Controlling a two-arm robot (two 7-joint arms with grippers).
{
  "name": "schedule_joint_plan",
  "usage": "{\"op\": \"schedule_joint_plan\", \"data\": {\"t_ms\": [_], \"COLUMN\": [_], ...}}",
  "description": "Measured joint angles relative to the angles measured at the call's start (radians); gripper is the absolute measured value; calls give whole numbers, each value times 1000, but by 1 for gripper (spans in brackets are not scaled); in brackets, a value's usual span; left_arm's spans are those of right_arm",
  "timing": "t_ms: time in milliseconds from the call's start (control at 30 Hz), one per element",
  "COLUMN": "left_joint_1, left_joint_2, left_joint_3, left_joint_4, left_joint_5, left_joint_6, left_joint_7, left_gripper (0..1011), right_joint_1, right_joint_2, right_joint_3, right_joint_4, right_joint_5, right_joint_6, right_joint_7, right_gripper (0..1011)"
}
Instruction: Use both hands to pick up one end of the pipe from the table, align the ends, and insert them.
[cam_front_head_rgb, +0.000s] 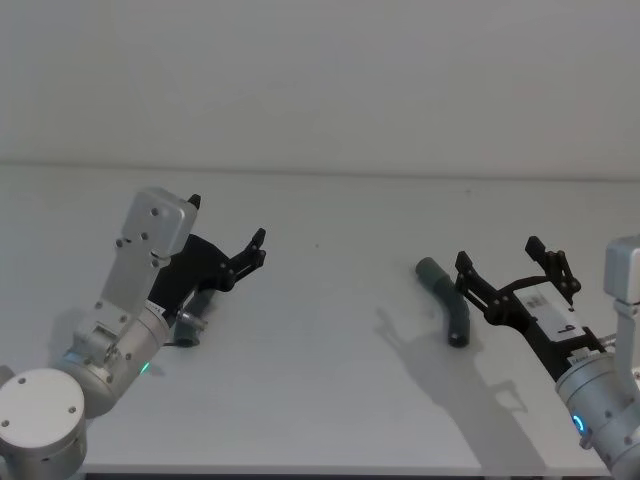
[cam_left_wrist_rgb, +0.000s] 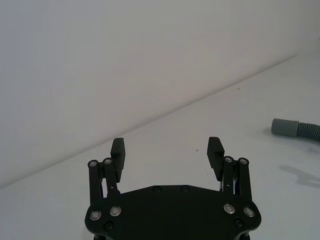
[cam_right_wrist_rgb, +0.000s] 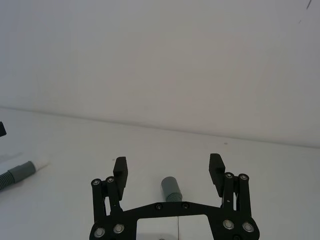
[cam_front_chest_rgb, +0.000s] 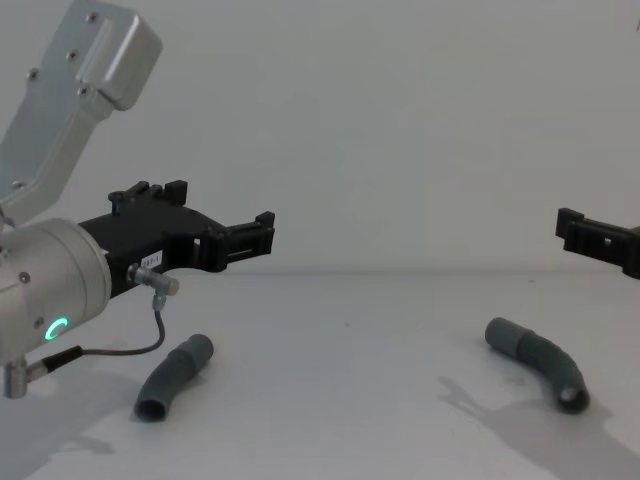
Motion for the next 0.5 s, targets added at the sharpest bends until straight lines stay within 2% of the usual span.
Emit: {"op": "schedule_joint_plan", "data": {"t_ms": [500], "left_joint_1": [0], "left_joint_2": [0], "left_joint_3": [0], "left_joint_4": [0], "left_joint_5": [0], "left_joint_6": [0], "left_joint_7": [0], "left_gripper": [1001], "right_joint_1": [0], "right_joint_2": [0], "right_joint_3": [0], "right_joint_4": [0], "right_joint_5": [0], "right_joint_6": [0], "right_joint_7": [0], "right_gripper": [1001]}}
